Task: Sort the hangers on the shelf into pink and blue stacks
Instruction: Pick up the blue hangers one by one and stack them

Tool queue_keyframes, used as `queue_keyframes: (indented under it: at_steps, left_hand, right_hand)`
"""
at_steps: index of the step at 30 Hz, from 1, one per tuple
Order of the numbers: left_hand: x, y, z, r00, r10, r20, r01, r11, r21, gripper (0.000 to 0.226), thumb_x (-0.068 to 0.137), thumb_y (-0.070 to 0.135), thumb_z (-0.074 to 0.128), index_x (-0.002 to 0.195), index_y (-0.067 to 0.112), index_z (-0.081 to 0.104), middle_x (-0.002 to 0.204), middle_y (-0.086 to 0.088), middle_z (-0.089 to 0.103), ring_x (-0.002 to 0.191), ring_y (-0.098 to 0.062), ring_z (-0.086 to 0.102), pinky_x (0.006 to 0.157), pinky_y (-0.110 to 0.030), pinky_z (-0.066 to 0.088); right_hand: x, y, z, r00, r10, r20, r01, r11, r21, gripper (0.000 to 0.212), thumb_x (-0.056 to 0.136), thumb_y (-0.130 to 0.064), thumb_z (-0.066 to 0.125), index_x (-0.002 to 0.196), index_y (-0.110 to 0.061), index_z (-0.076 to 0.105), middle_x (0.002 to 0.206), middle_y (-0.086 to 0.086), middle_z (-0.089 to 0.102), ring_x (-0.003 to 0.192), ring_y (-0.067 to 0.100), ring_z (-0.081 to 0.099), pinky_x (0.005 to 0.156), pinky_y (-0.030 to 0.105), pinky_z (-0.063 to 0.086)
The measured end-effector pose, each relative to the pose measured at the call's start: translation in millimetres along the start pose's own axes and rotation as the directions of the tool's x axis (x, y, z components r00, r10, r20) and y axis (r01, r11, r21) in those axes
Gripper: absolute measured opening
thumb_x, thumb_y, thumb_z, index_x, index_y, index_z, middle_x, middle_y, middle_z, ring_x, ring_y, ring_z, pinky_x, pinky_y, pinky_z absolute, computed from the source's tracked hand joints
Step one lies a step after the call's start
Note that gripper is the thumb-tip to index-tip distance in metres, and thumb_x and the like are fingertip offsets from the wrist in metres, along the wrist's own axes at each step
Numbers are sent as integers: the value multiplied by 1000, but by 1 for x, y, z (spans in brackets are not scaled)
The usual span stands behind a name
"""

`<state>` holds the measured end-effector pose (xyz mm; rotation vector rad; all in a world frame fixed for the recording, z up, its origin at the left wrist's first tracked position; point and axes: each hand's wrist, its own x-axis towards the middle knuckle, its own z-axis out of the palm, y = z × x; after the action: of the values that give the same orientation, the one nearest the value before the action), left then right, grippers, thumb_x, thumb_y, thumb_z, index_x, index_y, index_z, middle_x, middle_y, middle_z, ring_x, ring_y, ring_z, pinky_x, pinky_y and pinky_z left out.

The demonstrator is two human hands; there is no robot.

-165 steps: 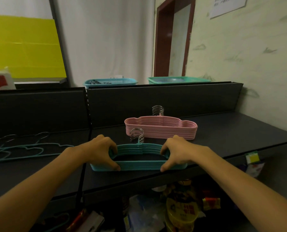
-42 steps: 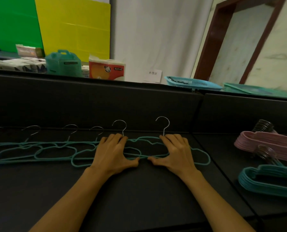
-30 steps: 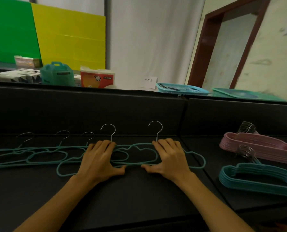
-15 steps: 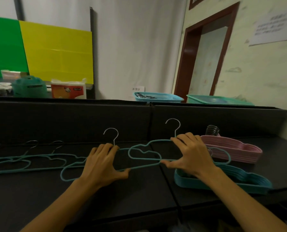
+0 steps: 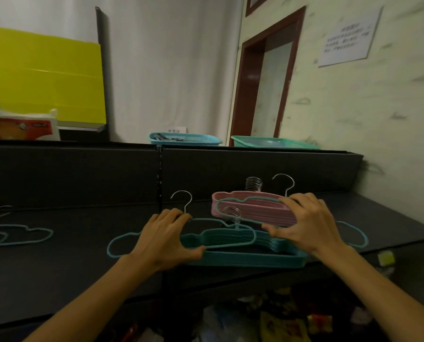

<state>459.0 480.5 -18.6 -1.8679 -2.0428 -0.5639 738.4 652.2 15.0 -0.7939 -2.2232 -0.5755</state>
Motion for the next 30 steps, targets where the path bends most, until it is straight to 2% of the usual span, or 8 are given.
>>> queue_keyframes:
  at_steps: [5, 9, 13, 17, 21, 30]
  left_hand:
    - [19, 40, 15, 999, 32, 21, -31, 999, -29, 99, 60, 86, 29, 134, 22, 46, 124, 6, 49, 107, -9, 45, 90, -24, 35]
    - [33, 61, 29, 997, 74, 26, -73, 996, -40, 95, 64, 84, 37, 133, 19, 48, 123, 4, 52, 107, -11, 46, 91, -25, 36]
    - [44, 77, 38, 992, 107, 70, -104, 993, -49, 96, 65, 85, 35, 134, 20, 46, 125, 4, 50, 109, -12, 45, 92, -26, 35]
    - [54, 85, 44, 984, 116, 131, -111, 993, -50, 95, 65, 85, 37, 137, 22, 42, 127, 6, 47, 111, -9, 42, 94, -24, 34]
    - [57, 86, 45, 987, 101, 124, -94, 994, -60, 91, 68, 82, 43, 136, 23, 43, 125, 7, 48, 109, -8, 42, 92, -23, 34]
    - [61, 90, 41, 981, 113, 155, -105, 993, -58, 94, 64, 84, 31, 136, 25, 42, 128, 7, 47, 113, -8, 42, 92, -23, 32]
  right_hand:
    - [-14, 42, -8, 999, 36, -13, -36, 999, 14, 90, 72, -88, 33, 102, -10, 68, 92, 5, 64, 83, 25, 57, 68, 39, 47]
    - [-21, 62, -7, 997, 68, -33, -67, 998, 19, 89, 72, -88, 33, 101, -12, 69, 91, 4, 65, 83, 26, 58, 67, 39, 47]
    - [-31, 73, -2, 995, 96, -30, -96, 995, 12, 87, 72, -87, 36, 102, -12, 70, 91, 4, 65, 84, 27, 58, 67, 39, 46]
    - [-37, 85, -1, 994, 108, -18, -108, 994, -11, 88, 71, -86, 37, 102, -12, 70, 90, 4, 64, 84, 26, 58, 67, 39, 47]
    - [-39, 90, -1, 990, 138, -12, -138, 990, 12, 90, 71, -88, 34, 102, -12, 70, 90, 3, 64, 84, 26, 58, 67, 39, 47]
    - [-42, 83, 1, 988, 128, 90, -129, 992, 12, 90, 72, -89, 33, 109, -15, 68, 91, 0, 63, 85, 22, 56, 68, 37, 46]
